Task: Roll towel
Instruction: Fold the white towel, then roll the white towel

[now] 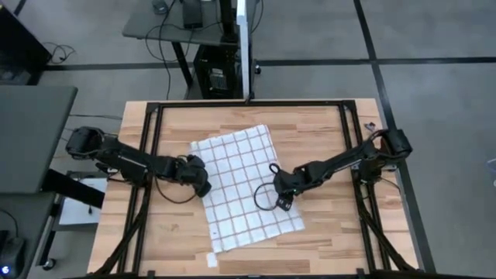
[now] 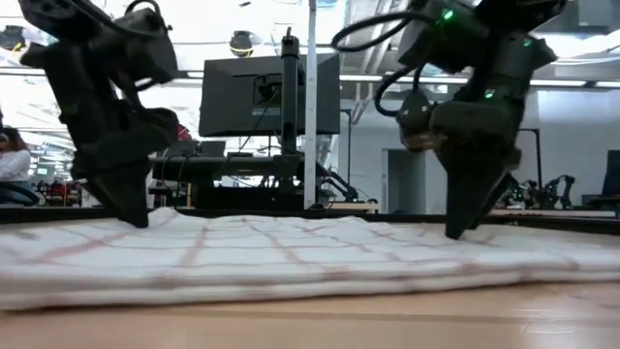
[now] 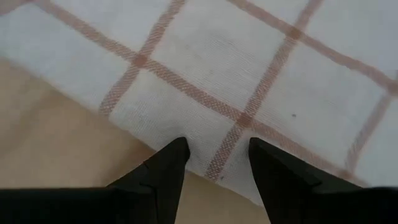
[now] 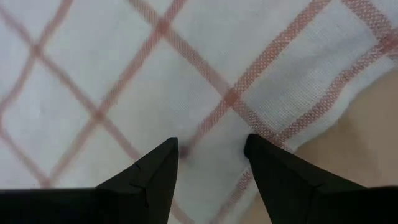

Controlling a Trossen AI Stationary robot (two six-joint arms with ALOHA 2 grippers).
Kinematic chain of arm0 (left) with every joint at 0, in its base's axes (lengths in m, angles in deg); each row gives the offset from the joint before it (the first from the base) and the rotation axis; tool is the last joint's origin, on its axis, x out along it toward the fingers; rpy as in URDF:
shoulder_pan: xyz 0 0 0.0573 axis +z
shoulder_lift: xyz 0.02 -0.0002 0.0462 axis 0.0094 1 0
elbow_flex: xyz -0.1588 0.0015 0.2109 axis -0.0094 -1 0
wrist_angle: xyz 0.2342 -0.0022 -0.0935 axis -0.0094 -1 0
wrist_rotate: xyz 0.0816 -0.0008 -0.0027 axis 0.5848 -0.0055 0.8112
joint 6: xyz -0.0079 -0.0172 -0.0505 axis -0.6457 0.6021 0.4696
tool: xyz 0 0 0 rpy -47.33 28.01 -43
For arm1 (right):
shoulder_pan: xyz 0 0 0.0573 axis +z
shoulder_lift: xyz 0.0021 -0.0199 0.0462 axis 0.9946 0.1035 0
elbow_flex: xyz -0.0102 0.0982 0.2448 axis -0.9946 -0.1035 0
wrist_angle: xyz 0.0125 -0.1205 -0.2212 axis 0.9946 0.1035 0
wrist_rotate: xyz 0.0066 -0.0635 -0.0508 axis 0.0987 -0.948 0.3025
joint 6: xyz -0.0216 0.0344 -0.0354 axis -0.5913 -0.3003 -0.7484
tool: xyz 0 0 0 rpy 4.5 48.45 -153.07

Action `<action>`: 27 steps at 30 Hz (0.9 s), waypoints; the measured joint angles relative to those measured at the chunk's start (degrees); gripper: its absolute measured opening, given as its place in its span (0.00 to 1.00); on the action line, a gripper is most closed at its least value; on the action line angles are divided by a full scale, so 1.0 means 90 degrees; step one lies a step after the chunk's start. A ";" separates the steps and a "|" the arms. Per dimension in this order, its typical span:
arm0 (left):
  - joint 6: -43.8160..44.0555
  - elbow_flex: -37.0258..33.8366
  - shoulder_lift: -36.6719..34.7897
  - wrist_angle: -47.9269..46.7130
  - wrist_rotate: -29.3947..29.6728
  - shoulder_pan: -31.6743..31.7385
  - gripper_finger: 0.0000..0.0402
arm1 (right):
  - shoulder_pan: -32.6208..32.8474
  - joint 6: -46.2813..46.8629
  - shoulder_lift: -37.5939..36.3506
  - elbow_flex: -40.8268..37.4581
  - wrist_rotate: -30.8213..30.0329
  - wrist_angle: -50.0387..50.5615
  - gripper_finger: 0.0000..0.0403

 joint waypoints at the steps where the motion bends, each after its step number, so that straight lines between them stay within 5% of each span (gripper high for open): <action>1: -0.0260 -0.0002 0.0002 0.0054 -0.0007 0.0165 0.41 | 0.0079 0.0147 -0.0005 -0.0005 0.0037 -0.0098 0.47; 7: -0.1729 0.0019 0.0019 0.0555 -0.0248 0.1145 0.41 | 0.0472 0.0499 0.0020 -0.0015 0.0072 -0.0922 0.47; 11: -0.2039 0.0438 -0.0162 -0.0495 -0.0350 0.1425 0.41 | 0.0469 0.0283 -0.0195 -0.0038 0.0144 -0.0689 0.47; 18: -0.2800 0.1882 -0.1248 -0.1230 -0.0439 0.0567 0.41 | 0.0622 -0.0959 -0.1447 0.0101 0.0148 -0.0837 0.47; 24: -0.1610 0.2516 -0.1824 0.0062 -0.0491 0.0009 0.41 | 0.0765 -0.0894 -0.2032 0.0108 0.0133 -0.1140 0.47; 27: -0.2070 0.2868 -0.1977 0.0715 -0.0535 0.0002 0.41 | 0.0661 -0.1258 -0.2145 0.0114 0.0114 -0.1267 0.47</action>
